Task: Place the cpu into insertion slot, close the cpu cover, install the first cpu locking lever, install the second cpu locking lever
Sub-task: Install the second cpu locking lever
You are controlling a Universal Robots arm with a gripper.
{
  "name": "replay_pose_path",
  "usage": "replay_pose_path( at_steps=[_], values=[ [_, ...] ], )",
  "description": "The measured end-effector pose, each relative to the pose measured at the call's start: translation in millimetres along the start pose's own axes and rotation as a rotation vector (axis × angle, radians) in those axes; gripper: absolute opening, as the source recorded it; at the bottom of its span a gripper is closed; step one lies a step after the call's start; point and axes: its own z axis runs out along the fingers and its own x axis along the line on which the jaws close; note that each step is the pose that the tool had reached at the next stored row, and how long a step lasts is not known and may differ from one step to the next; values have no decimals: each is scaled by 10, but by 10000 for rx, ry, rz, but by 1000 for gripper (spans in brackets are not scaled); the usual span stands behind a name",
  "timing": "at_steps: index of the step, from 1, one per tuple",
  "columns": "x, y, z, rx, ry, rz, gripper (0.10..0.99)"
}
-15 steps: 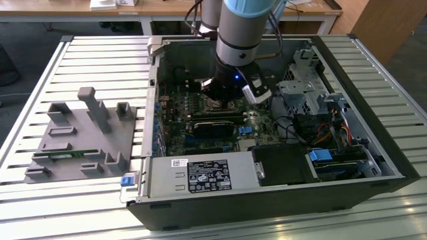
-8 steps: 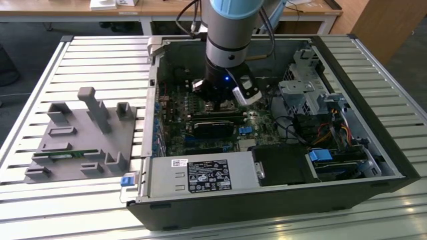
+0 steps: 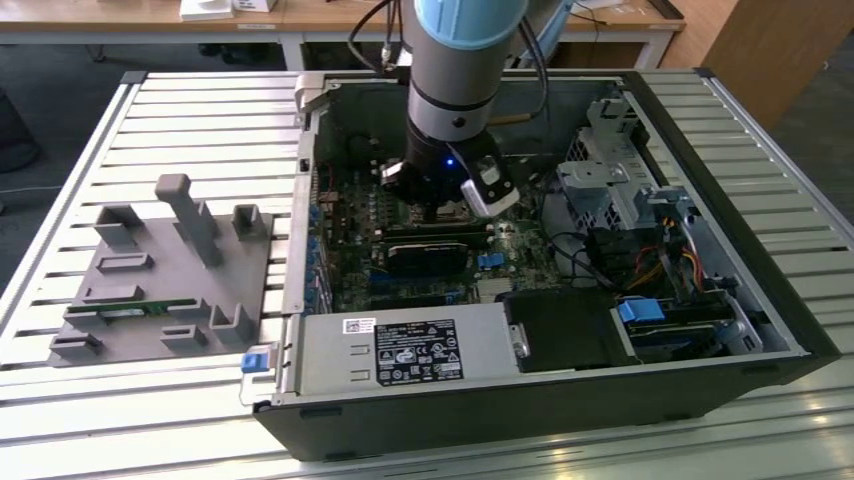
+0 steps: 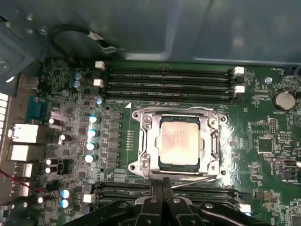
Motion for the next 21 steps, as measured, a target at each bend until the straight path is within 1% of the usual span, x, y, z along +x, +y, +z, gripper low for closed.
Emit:
replay_pose_path(
  at_steps=[2, 5, 7, 12, 14, 18, 21],
  values=[
    [36, -17, -1, -107, -4, -4, 106],
    [72, -43, -1, -192, -5, -6, 106],
    [88, -51, 11, -203, -7, -6, 106],
    [102, -67, 86, -204, -5, -6, 106],
    [106, -88, 88, -228, -6, -3, 106],
    [118, -128, 81, -352, -14, 16, 106],
    [148, -141, 79, -500, -17, 18, 106]
  ],
)
